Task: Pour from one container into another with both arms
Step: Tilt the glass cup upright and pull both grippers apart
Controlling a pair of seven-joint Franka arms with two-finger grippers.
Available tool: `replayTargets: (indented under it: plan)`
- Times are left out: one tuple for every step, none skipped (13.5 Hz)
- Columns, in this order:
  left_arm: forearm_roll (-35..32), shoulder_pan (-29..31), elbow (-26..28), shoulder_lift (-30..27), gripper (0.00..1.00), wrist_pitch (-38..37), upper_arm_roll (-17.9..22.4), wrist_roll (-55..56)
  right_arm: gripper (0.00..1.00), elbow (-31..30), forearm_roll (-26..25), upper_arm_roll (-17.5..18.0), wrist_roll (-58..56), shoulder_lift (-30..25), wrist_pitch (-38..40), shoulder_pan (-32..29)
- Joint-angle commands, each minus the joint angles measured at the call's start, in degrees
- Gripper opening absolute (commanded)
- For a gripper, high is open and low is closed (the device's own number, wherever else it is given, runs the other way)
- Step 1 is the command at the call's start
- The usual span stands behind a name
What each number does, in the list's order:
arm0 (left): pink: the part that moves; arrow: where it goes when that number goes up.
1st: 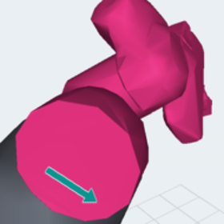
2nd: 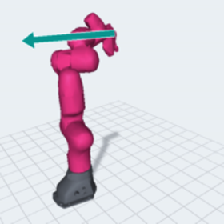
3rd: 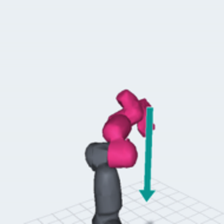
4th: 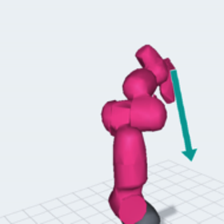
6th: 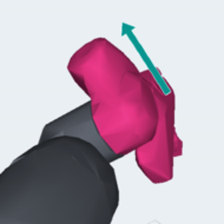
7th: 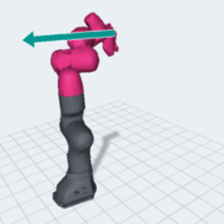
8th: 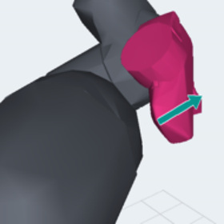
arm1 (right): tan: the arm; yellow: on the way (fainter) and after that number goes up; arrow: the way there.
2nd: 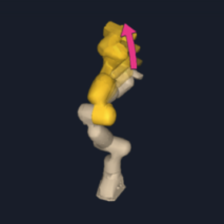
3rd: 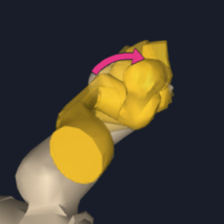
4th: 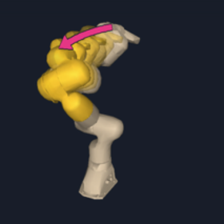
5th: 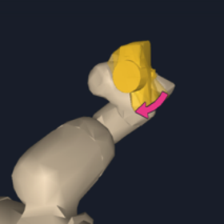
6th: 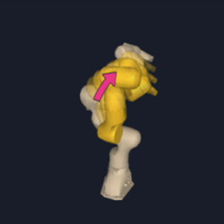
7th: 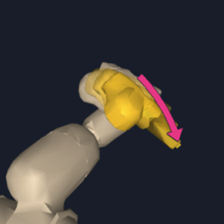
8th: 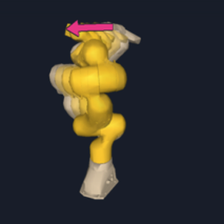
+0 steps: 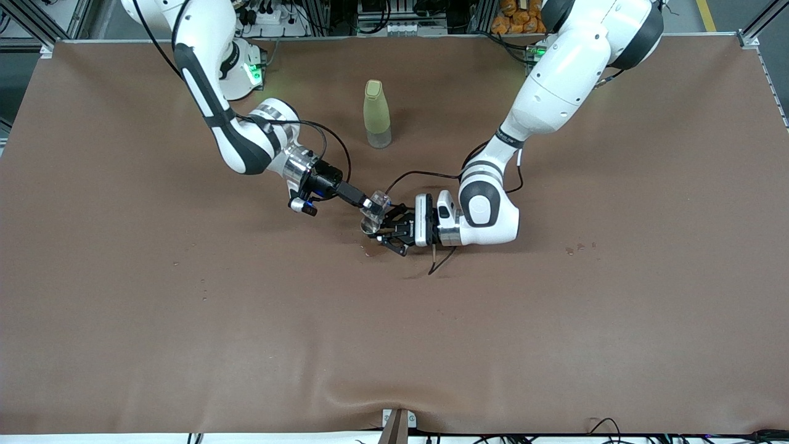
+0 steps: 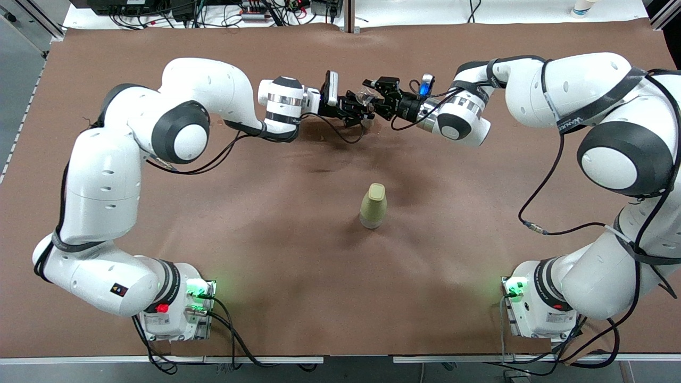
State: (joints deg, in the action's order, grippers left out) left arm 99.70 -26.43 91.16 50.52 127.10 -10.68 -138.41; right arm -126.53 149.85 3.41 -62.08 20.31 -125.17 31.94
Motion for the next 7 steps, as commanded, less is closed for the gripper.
replayTargets:
  plan:
    - [1.38,-0.12,-1.08,0.54,0.0,0.6,-0.05,-0.11,0.0,-1.53,8.44,0.63,-2.0,-1.76,-0.16,-0.12]
    - [1.29,-0.12,-1.08,0.54,0.0,0.6,-0.05,-0.28,0.0,-1.53,8.35,0.72,-2.17,-1.76,-0.25,-0.12]
    - [1.29,-0.12,-0.99,0.46,0.0,0.6,-0.05,-0.29,0.0,-1.53,8.35,0.63,-2.61,-1.68,-0.33,-0.12]
    - [1.29,-0.12,-0.99,0.46,0.0,0.6,0.04,-0.29,0.0,-1.53,8.26,0.63,-2.79,-1.76,-0.51,-0.03]
    - [1.29,-0.12,-0.99,0.46,0.0,0.6,-0.05,-0.29,0.0,-1.44,8.26,0.63,-3.75,-2.2,-0.86,-0.03]
    - [1.38,-0.03,-0.99,0.46,0.0,0.6,-0.05,-0.29,0.0,-1.53,8.26,0.63,-5.58,-2.73,-0.95,-0.03]
    - [1.29,-0.03,-1.08,0.46,0.0,0.6,-0.05,-0.29,0.0,-1.53,8.26,0.55,-7.69,-2.99,-0.86,-0.12]
